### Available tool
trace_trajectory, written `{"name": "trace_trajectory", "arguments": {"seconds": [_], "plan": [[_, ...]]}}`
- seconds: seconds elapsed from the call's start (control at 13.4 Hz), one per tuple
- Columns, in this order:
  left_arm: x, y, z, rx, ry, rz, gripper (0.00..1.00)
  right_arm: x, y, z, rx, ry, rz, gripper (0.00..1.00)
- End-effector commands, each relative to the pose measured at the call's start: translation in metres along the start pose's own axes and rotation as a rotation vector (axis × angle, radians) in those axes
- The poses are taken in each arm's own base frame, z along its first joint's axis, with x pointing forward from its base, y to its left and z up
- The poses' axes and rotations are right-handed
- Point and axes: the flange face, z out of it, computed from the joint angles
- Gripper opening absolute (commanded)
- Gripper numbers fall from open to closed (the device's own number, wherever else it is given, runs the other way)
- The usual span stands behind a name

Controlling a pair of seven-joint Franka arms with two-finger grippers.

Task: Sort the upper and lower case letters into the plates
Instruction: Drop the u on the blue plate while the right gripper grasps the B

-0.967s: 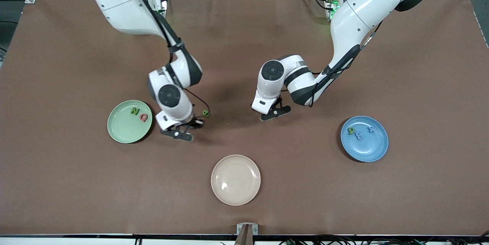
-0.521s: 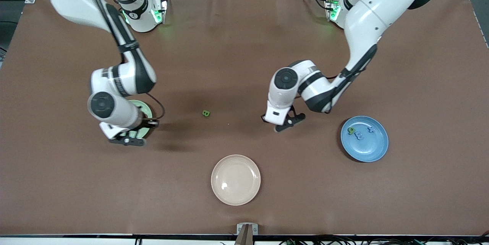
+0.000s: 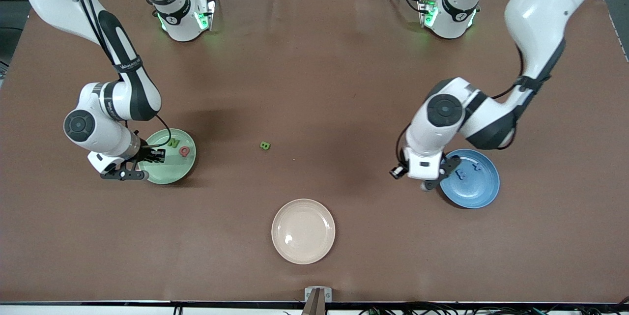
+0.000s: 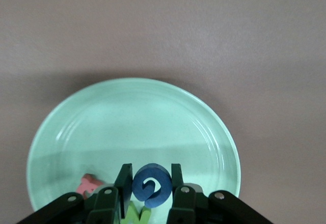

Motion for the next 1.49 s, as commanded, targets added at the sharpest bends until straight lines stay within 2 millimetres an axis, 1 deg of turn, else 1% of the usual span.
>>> {"name": "trace_trajectory", "arguments": {"seconds": [0.0,0.15,0.22,0.3,0.37,0.45,0.52,0.6,0.67,0.74,0.82,0.89,0.97,1.04,1.12,1.19,1.26,1.34,1.41], "plan": [[0.033,-0.035,0.004,0.066,-0.02,0.079,0.01,-0.009,0.003,0.006,0.008,0.006,-0.007,0.03],[0.065,-0.059,0.01,0.076,-0.032,0.115,0.01,-0.009,0.012,0.017,0.008,0.001,0.009,0.03],[0.08,-0.072,0.015,0.08,-0.042,0.144,0.01,-0.009,0.013,0.023,0.008,0.0,0.009,0.03],[0.09,-0.08,0.021,0.082,-0.053,0.169,0.02,-0.009,0.015,0.025,0.007,-0.001,0.011,0.05],[0.102,-0.091,0.024,0.088,-0.053,0.192,0.02,-0.008,0.017,0.024,0.008,0.002,0.012,0.25],[0.115,-0.103,0.034,0.088,-0.069,0.219,0.02,-0.008,0.017,0.023,0.007,0.004,0.014,0.72],[0.127,-0.114,0.038,0.086,-0.08,0.238,0.02,-0.007,0.017,0.023,0.008,0.004,0.015,1.0],[0.134,-0.123,0.042,0.089,-0.081,0.272,0.02,-0.007,0.014,0.021,0.008,0.001,0.013,1.0],[0.143,-0.131,0.051,0.093,-0.085,0.274,0.02,-0.007,0.01,0.018,0.009,0.001,0.017,1.0],[0.149,-0.137,0.066,0.085,-0.092,0.259,0.03,-0.007,0.001,0.012,0.008,-0.003,0.008,1.0],[0.152,-0.139,0.072,0.062,-0.083,0.257,0.03,-0.008,-0.011,0.007,0.011,-0.018,0.028,1.0],[0.153,-0.139,0.072,0.061,-0.08,0.256,0.03,-0.009,-0.034,0.0,0.03,-0.019,0.073,1.0],[0.15,-0.137,0.072,0.064,-0.08,0.274,0.06,-0.012,-0.06,-0.005,0.052,-0.023,0.134,1.0],[0.155,-0.144,0.08,0.076,-0.083,0.311,0.12,-0.014,-0.086,-0.009,0.063,-0.025,0.186,1.0],[0.167,-0.16,0.092,0.097,-0.08,0.352,0.17,-0.017,-0.117,-0.012,0.075,-0.025,0.246,1.0],[0.172,-0.166,0.099,0.098,-0.08,0.4,0.21,-0.02,-0.151,-0.016,0.088,-0.018,0.285,1.0],[0.175,-0.168,0.1,0.09,-0.079,0.415,0.23,-0.024,-0.189,-0.025,0.097,-0.006,0.305,1.0],[0.177,-0.168,0.099,0.088,-0.076,0.415,0.27,-0.031,-0.223,-0.028,0.101,0.0,0.294,1.0],[0.176,-0.167,0.099,0.087,-0.076,0.416,0.36,-0.035,-0.25,-0.03,0.108,0.006,0.301,1.0]]}}
